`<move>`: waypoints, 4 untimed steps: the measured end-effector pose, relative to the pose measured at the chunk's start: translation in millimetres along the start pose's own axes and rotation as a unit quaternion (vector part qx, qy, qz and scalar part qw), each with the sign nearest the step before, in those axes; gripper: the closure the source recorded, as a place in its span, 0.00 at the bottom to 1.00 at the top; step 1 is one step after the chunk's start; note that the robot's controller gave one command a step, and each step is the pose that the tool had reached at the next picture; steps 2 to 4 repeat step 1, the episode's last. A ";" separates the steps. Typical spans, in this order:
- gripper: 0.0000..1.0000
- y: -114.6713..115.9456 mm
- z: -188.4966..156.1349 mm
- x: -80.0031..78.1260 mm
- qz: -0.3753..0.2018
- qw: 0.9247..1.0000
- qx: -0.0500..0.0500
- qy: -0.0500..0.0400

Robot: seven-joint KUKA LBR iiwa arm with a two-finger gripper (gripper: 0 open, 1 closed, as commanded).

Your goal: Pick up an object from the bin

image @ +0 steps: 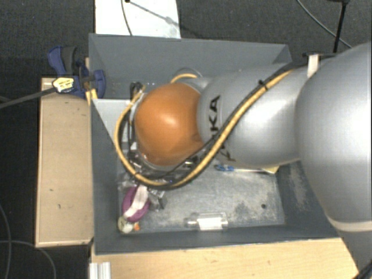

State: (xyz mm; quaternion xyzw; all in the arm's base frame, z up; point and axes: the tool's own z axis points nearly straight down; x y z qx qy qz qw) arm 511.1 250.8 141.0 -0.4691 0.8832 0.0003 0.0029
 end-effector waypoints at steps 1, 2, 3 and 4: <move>1.00 -0.2 -3.3 -0.9 0.004 1.000 -0.001 0.000; 1.00 -0.2 -3.3 -0.9 0.004 1.000 -0.001 0.000; 1.00 -0.2 -3.3 -0.9 0.004 1.000 -0.001 0.000; 1.00 -0.2 -3.3 -0.9 0.004 1.000 -0.001 0.000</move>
Offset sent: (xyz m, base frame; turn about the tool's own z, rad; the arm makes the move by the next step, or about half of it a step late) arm 0.0002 0.0001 0.0032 0.0000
